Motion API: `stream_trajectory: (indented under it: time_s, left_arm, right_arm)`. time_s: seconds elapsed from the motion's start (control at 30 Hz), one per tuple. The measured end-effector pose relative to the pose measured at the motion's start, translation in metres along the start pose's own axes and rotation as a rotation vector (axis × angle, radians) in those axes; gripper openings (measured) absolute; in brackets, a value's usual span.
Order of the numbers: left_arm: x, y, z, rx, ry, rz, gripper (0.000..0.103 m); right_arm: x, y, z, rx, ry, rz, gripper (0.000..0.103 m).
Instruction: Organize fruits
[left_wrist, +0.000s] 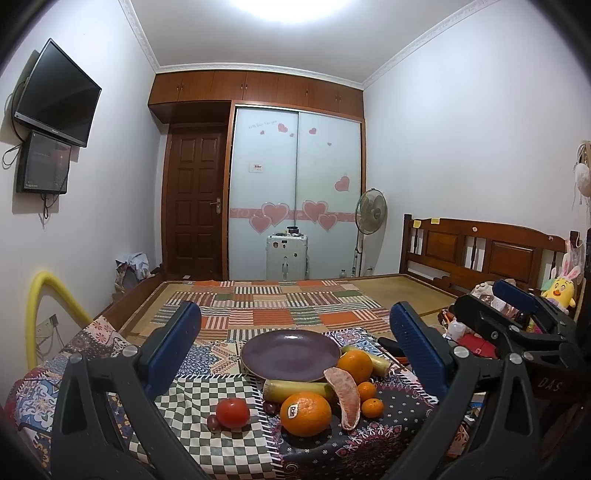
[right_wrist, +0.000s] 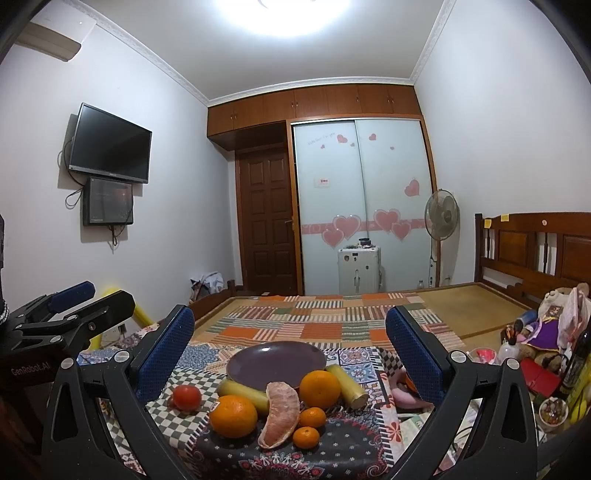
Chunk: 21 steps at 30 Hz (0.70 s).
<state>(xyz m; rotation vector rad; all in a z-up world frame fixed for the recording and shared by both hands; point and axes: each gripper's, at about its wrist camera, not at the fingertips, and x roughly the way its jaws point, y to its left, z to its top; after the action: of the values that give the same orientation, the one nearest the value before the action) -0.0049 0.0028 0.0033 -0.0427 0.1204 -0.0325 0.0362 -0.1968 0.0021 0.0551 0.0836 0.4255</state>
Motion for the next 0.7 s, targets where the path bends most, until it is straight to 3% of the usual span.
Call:
stream_trajectory:
  time_s: [0.37,0.7]
  left_arm:
    - [0.001,-0.002,-0.001,0.0,-0.001,0.001,0.103]
    - [0.011,0.002,-0.011,-0.001,0.038,-0.012,0.103]
  right_arm:
    - [0.001,0.0,0.0,0.001,0.004,-0.002,0.103]
    - [0.017,-0.004,-0.009,0.012,0.065,0.004,0.103]
